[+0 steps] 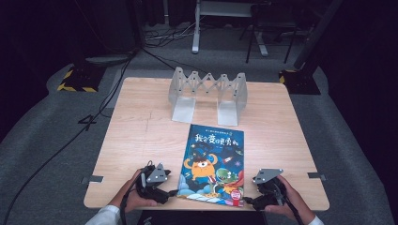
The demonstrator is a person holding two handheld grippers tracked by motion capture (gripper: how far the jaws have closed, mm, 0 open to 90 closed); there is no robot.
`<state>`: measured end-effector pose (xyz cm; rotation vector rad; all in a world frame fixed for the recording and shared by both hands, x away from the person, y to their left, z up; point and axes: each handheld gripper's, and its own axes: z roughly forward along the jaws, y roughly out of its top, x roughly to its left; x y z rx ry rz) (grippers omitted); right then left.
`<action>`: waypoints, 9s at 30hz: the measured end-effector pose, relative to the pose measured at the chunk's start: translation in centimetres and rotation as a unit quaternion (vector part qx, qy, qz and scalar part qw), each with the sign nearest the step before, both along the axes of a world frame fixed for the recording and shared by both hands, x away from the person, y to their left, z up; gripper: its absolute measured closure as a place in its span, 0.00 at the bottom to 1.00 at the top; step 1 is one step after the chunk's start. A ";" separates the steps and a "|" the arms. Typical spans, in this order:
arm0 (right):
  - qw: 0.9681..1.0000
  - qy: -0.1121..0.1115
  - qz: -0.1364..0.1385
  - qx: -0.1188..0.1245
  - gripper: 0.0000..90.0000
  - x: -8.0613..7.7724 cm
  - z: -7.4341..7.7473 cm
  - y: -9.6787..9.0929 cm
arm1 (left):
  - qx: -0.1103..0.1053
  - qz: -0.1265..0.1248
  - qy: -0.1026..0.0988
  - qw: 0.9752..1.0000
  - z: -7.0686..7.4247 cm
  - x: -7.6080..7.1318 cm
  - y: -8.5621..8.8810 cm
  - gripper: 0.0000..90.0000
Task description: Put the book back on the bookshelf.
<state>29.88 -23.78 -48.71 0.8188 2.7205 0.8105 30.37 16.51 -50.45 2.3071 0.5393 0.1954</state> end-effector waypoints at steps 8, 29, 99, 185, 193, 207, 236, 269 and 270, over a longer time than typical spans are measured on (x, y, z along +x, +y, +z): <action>0.999 -0.010 -0.033 0.008 0.14 1.1 -0.2 -1.7 | 0.003 -0.010 0.000 1.000 0.0 -0.7 -1.8 0.25; 0.992 0.078 -0.015 -0.101 0.54 0.2 2.0 -1.0 | 0.010 -0.013 0.005 1.000 -0.1 -0.8 -3.6 0.14; 0.971 0.105 0.036 0.211 0.37 5.3 2.5 0.5 | 0.009 0.057 0.002 0.998 0.0 1.1 -0.6 0.17; 0.941 -0.183 0.109 0.264 0.59 2.9 5.4 0.8 | -0.170 -0.005 0.101 0.980 2.6 7.4 -5.0 0.26; 0.936 -0.183 0.152 0.258 0.71 1.3 5.7 0.7 | -0.188 -0.016 0.068 0.980 4.0 6.2 -4.5 0.32; 0.933 -0.196 0.176 0.245 0.72 0.3 5.9 1.6 | -0.236 -0.019 0.042 0.971 6.4 7.9 -5.1 0.27; 0.949 -0.192 0.042 0.247 0.58 3.6 4.0 -0.6 | -0.219 -0.037 -0.126 0.967 9.6 2.7 -4.9 0.73; 0.946 -0.161 -0.010 0.282 0.36 6.0 4.4 -3.3 | -0.208 -0.076 -0.121 0.968 6.8 2.1 -6.7 0.91; 0.947 -0.153 0.001 0.284 0.41 6.2 4.3 -3.1 | -0.207 -0.077 -0.122 0.968 6.8 2.2 -6.7 0.91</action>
